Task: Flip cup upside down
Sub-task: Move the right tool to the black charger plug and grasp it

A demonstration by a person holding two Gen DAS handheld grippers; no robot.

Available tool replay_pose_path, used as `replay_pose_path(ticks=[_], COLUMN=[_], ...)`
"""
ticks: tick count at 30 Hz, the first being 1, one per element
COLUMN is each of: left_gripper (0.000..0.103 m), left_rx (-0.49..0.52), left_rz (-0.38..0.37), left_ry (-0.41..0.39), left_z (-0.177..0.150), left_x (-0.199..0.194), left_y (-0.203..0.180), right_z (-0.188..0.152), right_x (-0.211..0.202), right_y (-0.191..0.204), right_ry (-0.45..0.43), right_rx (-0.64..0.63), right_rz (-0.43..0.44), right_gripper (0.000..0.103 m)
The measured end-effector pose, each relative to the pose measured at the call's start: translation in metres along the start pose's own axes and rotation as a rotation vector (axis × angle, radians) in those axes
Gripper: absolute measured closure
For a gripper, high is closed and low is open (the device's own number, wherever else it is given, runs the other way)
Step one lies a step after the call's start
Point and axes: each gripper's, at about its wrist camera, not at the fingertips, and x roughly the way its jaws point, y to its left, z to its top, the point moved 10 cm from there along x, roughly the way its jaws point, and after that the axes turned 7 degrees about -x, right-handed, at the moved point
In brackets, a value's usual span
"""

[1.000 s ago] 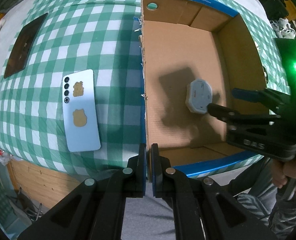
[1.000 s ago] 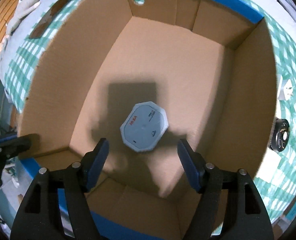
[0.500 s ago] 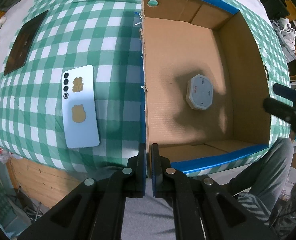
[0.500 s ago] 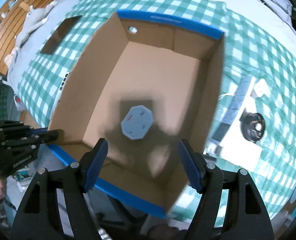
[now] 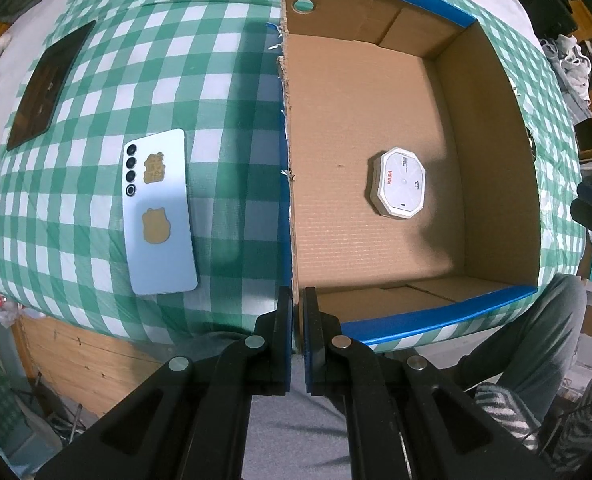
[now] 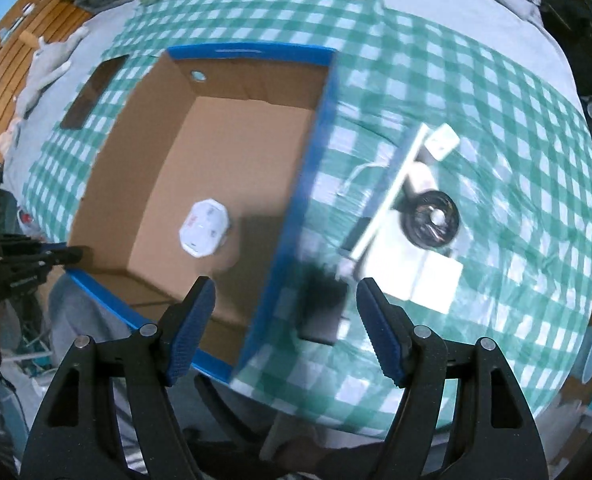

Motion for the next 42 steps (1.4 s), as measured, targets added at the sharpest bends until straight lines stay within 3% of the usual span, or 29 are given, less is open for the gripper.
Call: replay_pose_path(ticks=[16, 31, 35, 42], left_gripper=[0.099, 0.099, 0.099, 0.099], left_rx=[0.002, 0.008, 0.005, 0.004], left_rz=[-0.009, 0.002, -0.008, -0.002], left_ry=[0.005, 0.006, 0.009, 0.015], left_z=[-0.001, -0.003, -0.003, -0.003], left_x=[0.002, 0.003, 0.003, 0.004], left_y=[0.001, 0.002, 0.002, 0.003], right_z=[-0.037, -0.05, -0.053, -0.054], right_x=[0.049, 0.093, 0.101, 0.115], right_y=[-0.038, -0.039, -0.042, -0.027], right_ry=[0.11, 0.171, 0.187, 0.211], right_rx=[0.084, 0.121, 0.112, 0.113], right_rz=[-0.005, 0.045, 0.018, 0.05], right_gripper=[0.03, 0.03, 0.03, 0.05])
